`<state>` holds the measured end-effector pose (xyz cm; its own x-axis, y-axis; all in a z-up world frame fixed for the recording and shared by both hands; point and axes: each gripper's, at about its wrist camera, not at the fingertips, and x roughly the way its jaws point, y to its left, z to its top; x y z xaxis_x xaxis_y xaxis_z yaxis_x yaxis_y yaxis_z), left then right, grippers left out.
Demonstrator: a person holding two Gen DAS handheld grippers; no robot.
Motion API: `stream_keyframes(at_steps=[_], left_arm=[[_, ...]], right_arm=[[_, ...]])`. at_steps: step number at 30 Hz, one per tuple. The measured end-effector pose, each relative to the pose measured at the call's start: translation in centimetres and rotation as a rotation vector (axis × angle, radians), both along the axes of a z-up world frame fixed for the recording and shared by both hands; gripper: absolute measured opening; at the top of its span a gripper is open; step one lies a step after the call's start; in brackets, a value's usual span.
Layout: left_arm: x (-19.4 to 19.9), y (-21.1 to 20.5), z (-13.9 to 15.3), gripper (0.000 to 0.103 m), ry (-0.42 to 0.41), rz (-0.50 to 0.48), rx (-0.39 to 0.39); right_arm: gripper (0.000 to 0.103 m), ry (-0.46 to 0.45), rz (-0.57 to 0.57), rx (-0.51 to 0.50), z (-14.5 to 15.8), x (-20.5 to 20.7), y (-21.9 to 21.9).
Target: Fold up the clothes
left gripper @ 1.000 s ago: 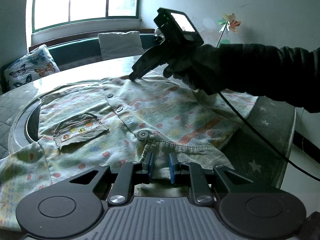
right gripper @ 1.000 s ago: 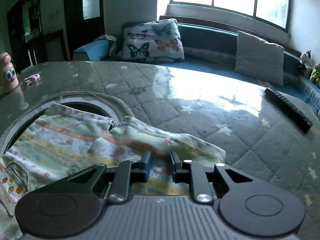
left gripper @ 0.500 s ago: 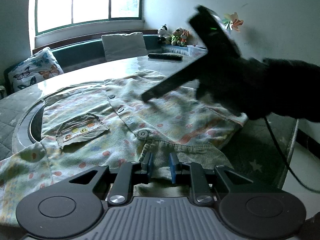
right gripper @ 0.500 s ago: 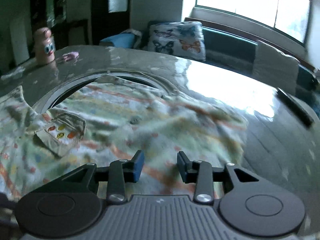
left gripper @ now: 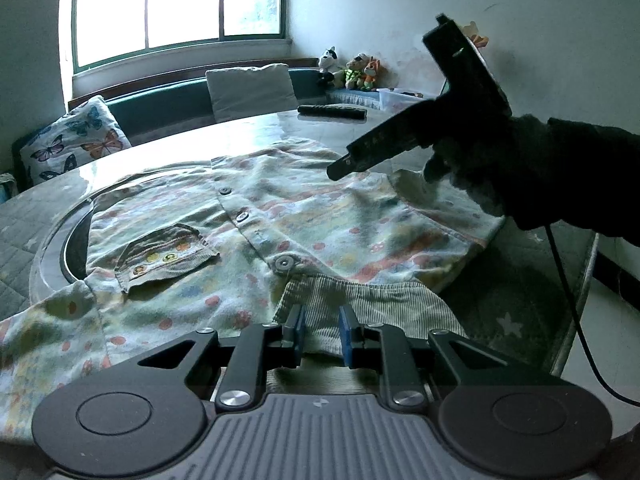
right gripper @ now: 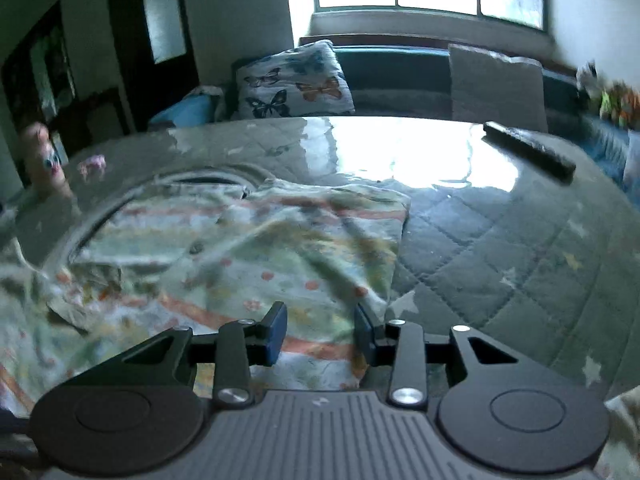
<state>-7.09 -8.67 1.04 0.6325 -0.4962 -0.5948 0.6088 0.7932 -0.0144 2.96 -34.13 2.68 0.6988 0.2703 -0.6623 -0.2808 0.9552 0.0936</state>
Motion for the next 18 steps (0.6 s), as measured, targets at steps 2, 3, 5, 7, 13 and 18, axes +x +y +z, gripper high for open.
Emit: stream_keyframes(at_steps=[2, 3, 5, 7, 13, 18], left_arm=[[0.0, 0.0, 0.0, 0.020, 0.001, -0.002, 0.001], [0.1, 0.0, 0.0, 0.020, 0.001, -0.003, 0.001], [0.1, 0.0, 0.0, 0.020, 0.002, -0.005, 0.000], [0.1, 0.0, 0.0, 0.020, 0.002, -0.006, 0.000], [0.2, -0.1, 0.0, 0.020, 0.006, -0.005, 0.003], [0.2, 0.0, 0.0, 0.020, 0.011, -0.006, 0.000]], right_arm=[[0.031, 0.004, 0.024, -0.004, 0.2, -0.5, 0.0], [0.025, 0.005, 0.036, -0.006, 0.3, -0.8, 0.0], [0.021, 0.009, 0.054, -0.014, 0.4, -1.3, -0.1], [0.020, 0.000, 0.056, -0.056, 0.2, -1.8, 0.1], [0.018, -0.015, 0.038, -0.080, -0.2, 0.8, 0.3], [0.018, -0.028, 0.012, -0.092, -0.4, 4.8, 0.5]])
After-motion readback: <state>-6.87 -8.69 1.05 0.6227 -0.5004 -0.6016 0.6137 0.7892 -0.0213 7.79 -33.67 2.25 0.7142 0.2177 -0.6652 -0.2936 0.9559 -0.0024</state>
